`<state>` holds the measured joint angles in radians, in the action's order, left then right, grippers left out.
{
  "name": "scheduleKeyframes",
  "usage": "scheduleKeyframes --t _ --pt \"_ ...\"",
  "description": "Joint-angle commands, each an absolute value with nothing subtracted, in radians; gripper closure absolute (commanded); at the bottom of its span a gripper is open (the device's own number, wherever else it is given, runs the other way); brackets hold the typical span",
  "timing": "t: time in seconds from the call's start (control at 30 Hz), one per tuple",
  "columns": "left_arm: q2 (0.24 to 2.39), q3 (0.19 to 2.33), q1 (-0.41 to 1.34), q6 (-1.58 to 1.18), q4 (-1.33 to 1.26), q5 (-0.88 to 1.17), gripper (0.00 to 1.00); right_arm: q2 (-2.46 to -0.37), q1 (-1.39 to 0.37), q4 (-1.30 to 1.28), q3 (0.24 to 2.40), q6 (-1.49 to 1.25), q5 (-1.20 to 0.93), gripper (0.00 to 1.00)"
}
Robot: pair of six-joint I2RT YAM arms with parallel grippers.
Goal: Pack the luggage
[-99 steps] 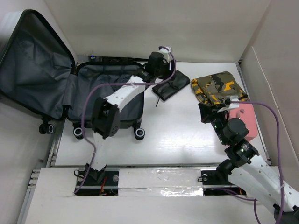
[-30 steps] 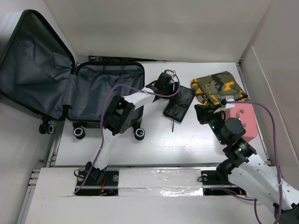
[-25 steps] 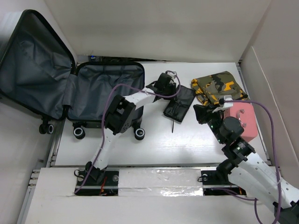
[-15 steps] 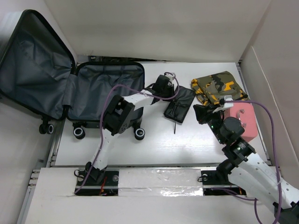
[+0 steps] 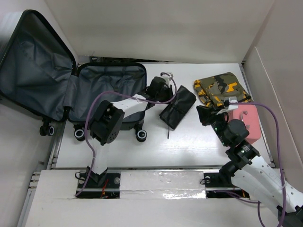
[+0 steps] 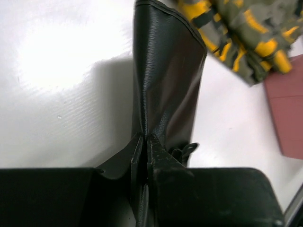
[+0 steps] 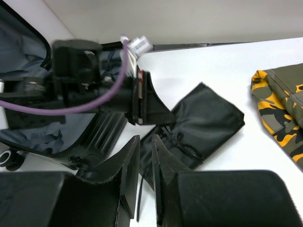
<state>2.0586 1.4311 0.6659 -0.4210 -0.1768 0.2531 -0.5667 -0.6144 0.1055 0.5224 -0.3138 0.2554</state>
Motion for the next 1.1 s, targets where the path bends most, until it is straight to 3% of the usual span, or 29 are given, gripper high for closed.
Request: scheduleKeyframes --t 0.0,0.23,0.63,0.67,0.7,0.77,0.8,0.83,0.93,1.07 --pt "1.890 1.460 0.670 -0.413 -0.253 0.247 1.00 -0.548 -0.606 0.155 0.522 -0.313 0.273 0.78" --pt "1.675 1.442 0.597 -0.373 -0.215 0.094 1.00 -0.532 -0.606 0.152 0.520 -0.316 0.281 0.78" --pt "1.290 0.931 0.229 -0.647 -0.414 -0.099 1.00 -0.595 -0.606 0.155 0.534 -0.301 0.262 0.77" --pt "1.278 0.902 0.210 -0.664 -0.414 -0.129 0.97 -0.600 -0.606 0.155 0.535 -0.301 0.261 0.77" --pt "1.273 0.847 0.183 -0.702 -0.401 -0.171 0.76 -0.603 -0.606 0.156 0.535 -0.298 0.258 0.77" --pt "1.261 0.792 0.144 -0.753 -0.390 -0.264 0.49 -0.614 -0.606 0.163 0.534 -0.293 0.256 0.77" --pt "1.256 0.743 0.127 -0.776 -0.391 -0.276 0.23 -0.620 -0.606 0.164 0.534 -0.295 0.262 0.77" --pt "1.250 0.723 0.098 -0.819 -0.391 -0.273 0.14 -0.627 -0.606 0.164 0.534 -0.296 0.277 0.77" --pt "1.162 0.670 0.098 -0.825 -0.402 -0.276 0.07 -0.656 -0.606 0.164 0.538 -0.290 0.284 0.78" --pt "0.978 0.606 0.110 -0.830 -0.446 -0.264 0.14 -0.716 -0.606 0.167 0.548 -0.288 0.330 1.00"
